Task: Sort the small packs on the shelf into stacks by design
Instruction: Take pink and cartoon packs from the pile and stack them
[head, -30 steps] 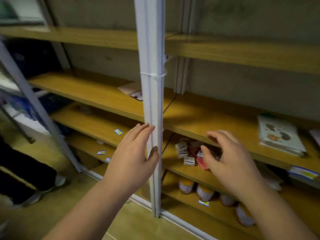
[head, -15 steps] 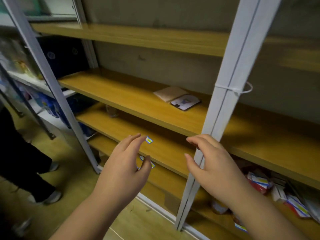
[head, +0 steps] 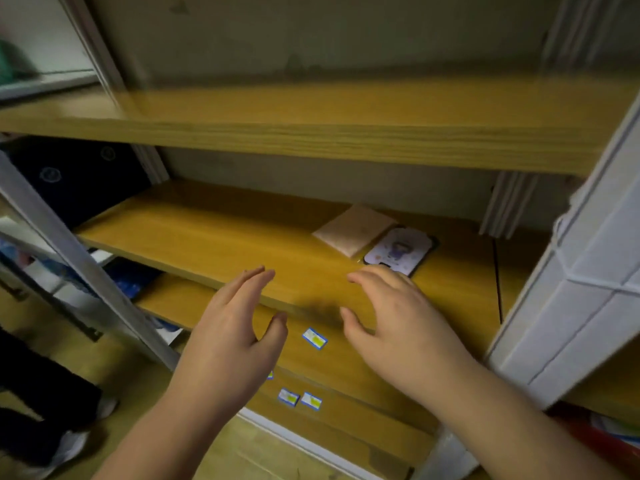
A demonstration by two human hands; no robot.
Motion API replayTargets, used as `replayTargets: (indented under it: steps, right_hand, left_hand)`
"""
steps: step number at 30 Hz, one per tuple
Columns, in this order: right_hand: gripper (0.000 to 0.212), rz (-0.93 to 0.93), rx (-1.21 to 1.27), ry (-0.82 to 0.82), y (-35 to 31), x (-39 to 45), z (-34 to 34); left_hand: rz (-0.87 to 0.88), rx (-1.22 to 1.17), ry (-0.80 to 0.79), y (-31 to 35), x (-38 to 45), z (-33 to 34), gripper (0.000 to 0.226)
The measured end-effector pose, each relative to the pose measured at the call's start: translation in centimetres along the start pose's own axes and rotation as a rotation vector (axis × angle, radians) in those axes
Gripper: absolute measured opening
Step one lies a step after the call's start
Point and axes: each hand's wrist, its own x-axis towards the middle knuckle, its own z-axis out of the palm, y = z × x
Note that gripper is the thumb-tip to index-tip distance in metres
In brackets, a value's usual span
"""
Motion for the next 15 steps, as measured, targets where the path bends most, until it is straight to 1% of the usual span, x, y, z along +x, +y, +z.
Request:
replayTargets:
  steps: [4, 6, 9, 12, 15]
  right_hand:
    - [0.047, 0.092, -0.011, 0.024, 0.2, 2.5, 1.3]
    - [0.047, 0.147, -0.041, 0.066, 0.3, 3.7, 2.1]
    - [0.047, 0.259, -0.062, 0.131, 0.0, 5.0, 2.7]
    - [0.042, 0.346, -0.1, 0.193, -0.3, 5.7, 3.4]
    - [0.044, 0.419, -0.162, 0.207, -0.5, 6.1, 4.1]
  left_hand:
    - [0.11, -0.026, -0.08, -2.0, 5.4, 2.1, 0.06]
    - [0.172, -0.036, -0.094, -2.7, 8.3, 3.3, 0.058]
    - [0.225, -0.035, -0.164, -3.3, 12.4, 4.5, 0.056]
    - [0.207, 0.004, -0.258, -3.6, 16.7, 5.7, 0.061]
    - [0.165, 0.181, -0.424, -3.0, 21.2, 7.7, 0.077]
